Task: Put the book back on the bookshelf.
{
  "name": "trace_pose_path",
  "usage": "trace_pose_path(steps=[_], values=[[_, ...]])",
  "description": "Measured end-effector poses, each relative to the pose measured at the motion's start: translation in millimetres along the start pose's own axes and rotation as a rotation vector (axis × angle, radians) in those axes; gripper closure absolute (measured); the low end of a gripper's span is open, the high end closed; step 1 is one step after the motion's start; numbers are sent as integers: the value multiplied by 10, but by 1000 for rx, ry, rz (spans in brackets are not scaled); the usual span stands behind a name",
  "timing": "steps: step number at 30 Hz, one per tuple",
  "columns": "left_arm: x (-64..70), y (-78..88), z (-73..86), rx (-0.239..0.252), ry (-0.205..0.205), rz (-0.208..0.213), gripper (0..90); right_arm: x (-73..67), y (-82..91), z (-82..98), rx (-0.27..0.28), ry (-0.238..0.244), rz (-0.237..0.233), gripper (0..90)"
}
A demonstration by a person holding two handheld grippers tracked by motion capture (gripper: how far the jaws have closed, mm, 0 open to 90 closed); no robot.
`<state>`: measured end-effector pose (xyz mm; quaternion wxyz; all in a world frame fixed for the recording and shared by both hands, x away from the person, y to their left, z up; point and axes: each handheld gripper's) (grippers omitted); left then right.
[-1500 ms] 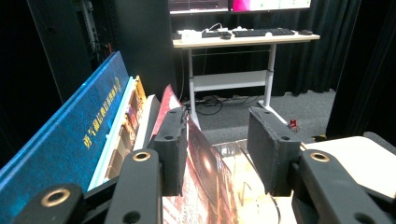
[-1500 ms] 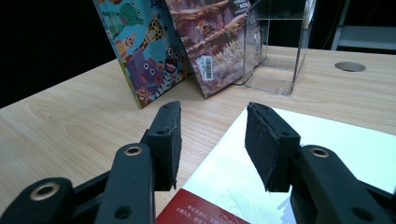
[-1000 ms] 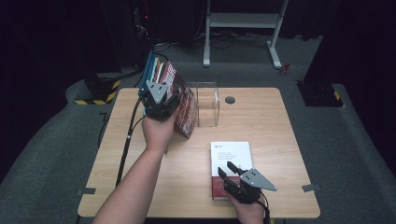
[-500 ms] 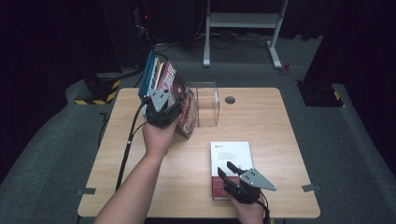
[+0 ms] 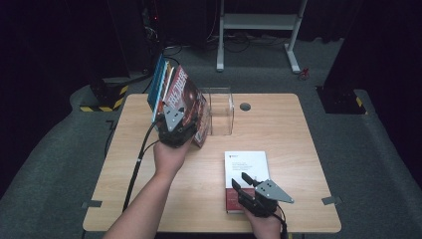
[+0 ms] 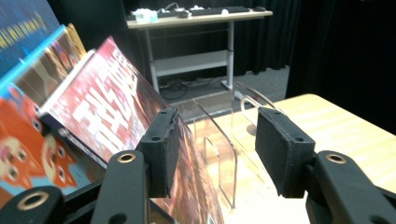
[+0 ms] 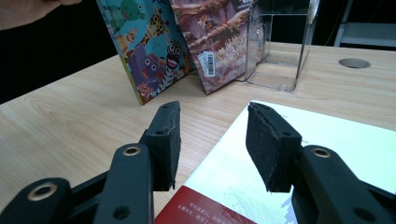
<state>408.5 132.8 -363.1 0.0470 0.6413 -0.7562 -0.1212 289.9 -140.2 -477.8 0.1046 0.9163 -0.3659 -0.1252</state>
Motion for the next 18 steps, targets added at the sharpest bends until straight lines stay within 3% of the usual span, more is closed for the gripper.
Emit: trace_pose_path(steps=[8, 18], values=[[69, 48, 213, -45, -49, 50, 469, 3, -3, 1, -2, -1, 1, 545], [164, 129, 608, -114, -112, 128, 436, 9, 2, 1, -3, -1, 3, 543]])
Point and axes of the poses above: each handheld gripper's, and its own axes: y roughly backward along the jaws, z roughly out of its underside, x roughly to its right, and after that the axes turned 9 degrees about -z, right-handed
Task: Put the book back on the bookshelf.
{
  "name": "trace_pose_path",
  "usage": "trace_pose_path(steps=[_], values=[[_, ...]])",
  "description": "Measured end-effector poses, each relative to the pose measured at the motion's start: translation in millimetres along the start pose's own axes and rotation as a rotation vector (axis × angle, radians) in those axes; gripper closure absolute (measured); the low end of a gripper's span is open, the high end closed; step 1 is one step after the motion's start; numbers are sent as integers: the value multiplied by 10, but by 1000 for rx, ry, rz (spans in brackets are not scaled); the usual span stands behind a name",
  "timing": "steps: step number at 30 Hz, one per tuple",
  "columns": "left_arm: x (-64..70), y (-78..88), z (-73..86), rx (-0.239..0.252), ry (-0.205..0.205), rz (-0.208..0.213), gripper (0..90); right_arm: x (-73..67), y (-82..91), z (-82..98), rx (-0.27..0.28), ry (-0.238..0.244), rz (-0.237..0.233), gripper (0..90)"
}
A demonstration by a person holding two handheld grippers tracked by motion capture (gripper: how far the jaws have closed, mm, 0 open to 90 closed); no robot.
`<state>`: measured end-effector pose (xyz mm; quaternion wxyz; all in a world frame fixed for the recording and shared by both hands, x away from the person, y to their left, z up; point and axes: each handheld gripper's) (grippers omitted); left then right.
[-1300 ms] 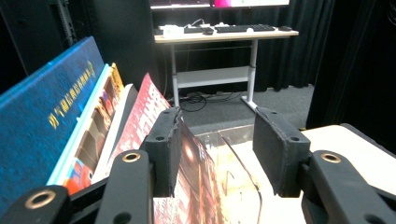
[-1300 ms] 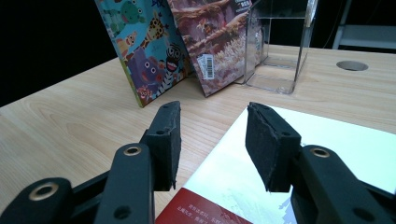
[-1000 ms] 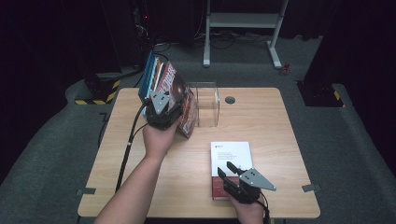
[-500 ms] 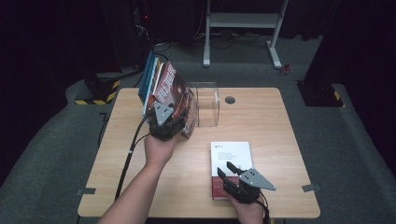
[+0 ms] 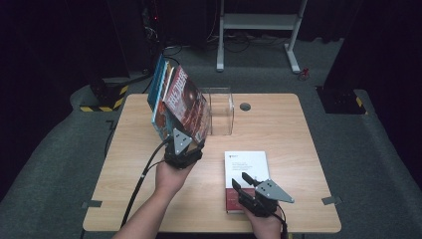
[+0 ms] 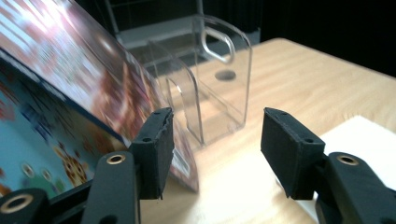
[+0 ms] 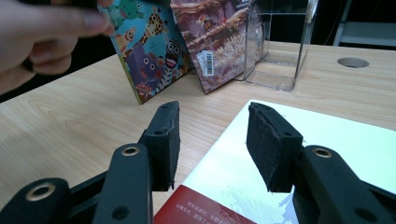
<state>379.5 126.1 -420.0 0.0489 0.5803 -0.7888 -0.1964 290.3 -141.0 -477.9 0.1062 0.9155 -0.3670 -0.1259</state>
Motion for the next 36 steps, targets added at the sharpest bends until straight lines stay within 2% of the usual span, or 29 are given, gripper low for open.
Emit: trace_pose_path(steps=[3, 11, 14, 17, 20, 26, 27, 29, 31, 33, 36], values=[[12, 9, 133, -28, -6, 31, 432, 7, 1, 1, -1, -4, 2, 543], [11, 66, 466, -76, -49, 48, 451, 8, -10, 8, -7, -2, 1, 542], [6, 83, 575, -95, -31, 67, 456, 1, -20, 11, -13, 0, -2, 542], [1, 95, 690, -130, -33, 85, 461, -1, -26, 12, -17, -1, -5, 541], [0, 113, 791, -167, -26, 120, 465, 4, -25, 13, -21, -3, -3, 538], [2, 165, 944, -217, -51, 170, 509, 26, -5, -5, -27, -3, 13, 540], [-3, 182, 974, -212, -57, 185, 509, 37, -3, -8, -32, -2, 15, 539], [-4, 210, 1026, -195, -80, 185, 508, 47, 2, -6, -36, 3, 23, 539], [-17, 213, 1056, -203, -76, 185, 509, 73, 9, -9, -45, 1, 29, 541], [-19, 214, 1080, -216, -54, 196, 498, 91, 11, -13, -52, -5, 25, 547], [-3, 204, 1117, -231, -56, 198, 467, 117, 12, -20, -72, 1, 32, 537]])
Point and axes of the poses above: each handheld gripper's, and its own axes: y roughly backward along the jaws, z roughly out of its underside, x roughly to its right, and after that the axes turned 9 degrees about -z, right-handed
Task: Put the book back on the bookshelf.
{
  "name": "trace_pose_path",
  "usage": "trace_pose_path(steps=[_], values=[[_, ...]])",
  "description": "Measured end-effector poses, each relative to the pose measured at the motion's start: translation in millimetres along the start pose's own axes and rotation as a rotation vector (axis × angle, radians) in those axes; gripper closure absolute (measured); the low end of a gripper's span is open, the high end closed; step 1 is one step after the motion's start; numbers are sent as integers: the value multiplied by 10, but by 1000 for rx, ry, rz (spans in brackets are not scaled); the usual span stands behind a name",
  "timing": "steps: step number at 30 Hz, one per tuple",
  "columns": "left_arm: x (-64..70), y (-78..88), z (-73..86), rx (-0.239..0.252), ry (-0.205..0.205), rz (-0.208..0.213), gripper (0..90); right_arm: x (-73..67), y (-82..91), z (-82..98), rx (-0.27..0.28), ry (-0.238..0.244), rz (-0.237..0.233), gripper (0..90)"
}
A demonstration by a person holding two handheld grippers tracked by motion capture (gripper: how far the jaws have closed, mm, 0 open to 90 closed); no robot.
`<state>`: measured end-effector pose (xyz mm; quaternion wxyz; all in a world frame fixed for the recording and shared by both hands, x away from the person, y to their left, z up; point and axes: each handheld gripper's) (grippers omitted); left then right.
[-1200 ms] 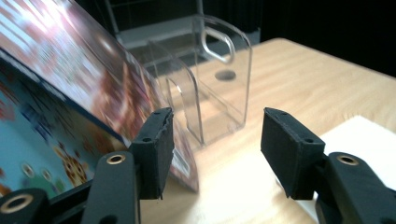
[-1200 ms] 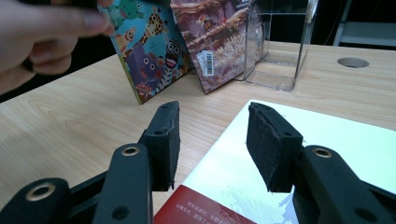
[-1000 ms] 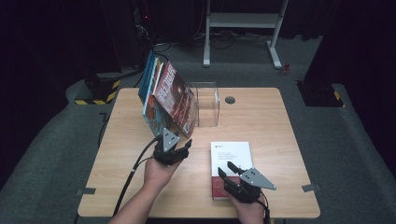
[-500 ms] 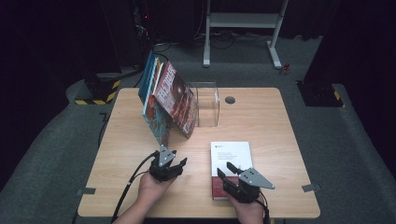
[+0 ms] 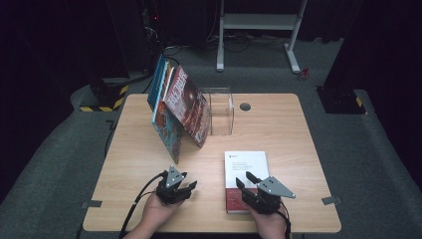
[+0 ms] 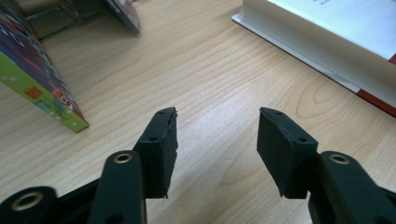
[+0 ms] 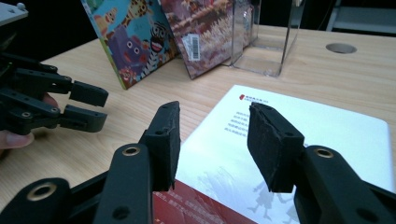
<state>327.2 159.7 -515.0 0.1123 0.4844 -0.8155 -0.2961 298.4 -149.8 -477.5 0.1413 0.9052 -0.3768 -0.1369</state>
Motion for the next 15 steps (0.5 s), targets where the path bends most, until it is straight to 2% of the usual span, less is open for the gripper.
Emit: trace_pose_path(steps=[4, 5, 7, 12, 15], values=[[-11, -34, 19, -14, 23, 17, 424, 35, -15, -5, -49, 9, 5, 537], [-15, -42, 23, -9, 10, 14, 416, 46, -15, -6, -58, 11, 7, 536], [-11, -54, 28, -17, 19, 23, 390, 68, -12, -11, -71, 10, 13, 525], [-55, -97, 25, -50, 54, 49, 364, 151, 23, -16, -93, -14, 45, 442], [-58, -100, 25, -50, 47, 47, 353, 209, 48, -1, -98, -27, 65, 397]])
Point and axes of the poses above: each handheld gripper's, and its own axes: y roughly backward along the jaws, z roughly out of its underside, x roughly to its right, and after that the axes turned 9 degrees about -z, right-handed
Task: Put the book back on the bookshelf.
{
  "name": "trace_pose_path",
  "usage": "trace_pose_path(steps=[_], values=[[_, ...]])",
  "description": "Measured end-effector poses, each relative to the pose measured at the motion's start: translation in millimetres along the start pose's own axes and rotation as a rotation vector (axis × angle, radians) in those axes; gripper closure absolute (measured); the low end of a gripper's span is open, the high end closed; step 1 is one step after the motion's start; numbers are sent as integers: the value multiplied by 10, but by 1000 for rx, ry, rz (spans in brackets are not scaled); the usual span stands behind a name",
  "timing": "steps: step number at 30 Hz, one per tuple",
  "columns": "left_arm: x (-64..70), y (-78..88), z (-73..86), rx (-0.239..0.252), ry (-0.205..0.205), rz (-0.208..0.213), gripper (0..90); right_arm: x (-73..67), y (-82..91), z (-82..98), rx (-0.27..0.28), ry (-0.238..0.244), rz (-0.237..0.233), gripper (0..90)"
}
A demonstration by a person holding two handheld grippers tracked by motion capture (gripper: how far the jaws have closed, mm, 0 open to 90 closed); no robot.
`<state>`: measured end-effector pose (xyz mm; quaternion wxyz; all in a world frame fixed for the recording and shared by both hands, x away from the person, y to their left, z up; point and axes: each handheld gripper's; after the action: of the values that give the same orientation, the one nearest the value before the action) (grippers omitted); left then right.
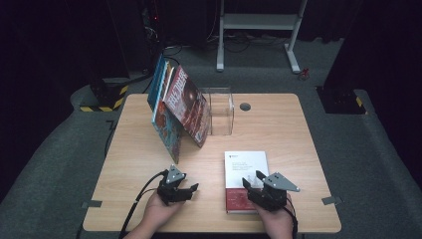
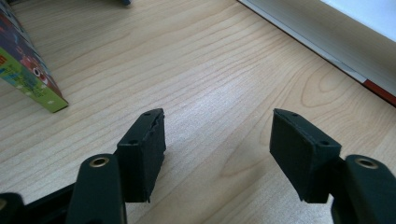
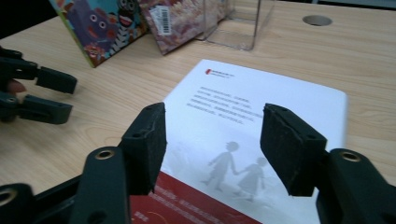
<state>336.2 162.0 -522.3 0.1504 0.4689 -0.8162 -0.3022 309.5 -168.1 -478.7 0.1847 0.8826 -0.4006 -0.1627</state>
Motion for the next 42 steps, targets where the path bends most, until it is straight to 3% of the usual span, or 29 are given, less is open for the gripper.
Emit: trace_pose_path(steps=[6, 18, 23, 27, 28, 32, 35, 36, 38, 42], values=[[14, -11, 2, -11, -7, -2, 330, 93, 40, 21, -13, -17, 33, 333], [21, -9, 0, -13, -21, 11, 357, 212, 87, 59, -49, -24, 63, 297], [57, -23, -15, -22, -52, 0, 361, 285, 105, 83, -75, -48, 70, 219], [58, -24, -28, -20, -51, -13, 363, 332, 137, 119, -84, -70, 86, 178], [48, -17, -31, -17, -54, -27, 362, 343, 137, 128, -90, -70, 84, 173], [62, 0, -46, 17, -11, -3, 357, 392, 124, 167, -113, -105, 73, 165], [91, -10, -63, 42, -13, -2, 356, 385, 127, 170, -116, -103, 71, 169], [101, -31, -60, 40, 1, 10, 356, 382, 125, 174, -119, -106, 70, 169], [116, -63, -66, 16, -18, 0, 356, 384, 116, 184, -126, -115, 62, 170], [113, -71, -63, 10, -19, 5, 351, 388, 82, 215, -147, -123, 46, 172]])
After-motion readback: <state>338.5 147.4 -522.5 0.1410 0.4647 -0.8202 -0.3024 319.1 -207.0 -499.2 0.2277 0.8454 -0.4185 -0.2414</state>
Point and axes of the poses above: each handheld gripper's, and its own axes: y roughly backward along the jaws, z roughly out of its underside, x roughly to its right, and after that the axes turned 9 degrees about -z, right-handed
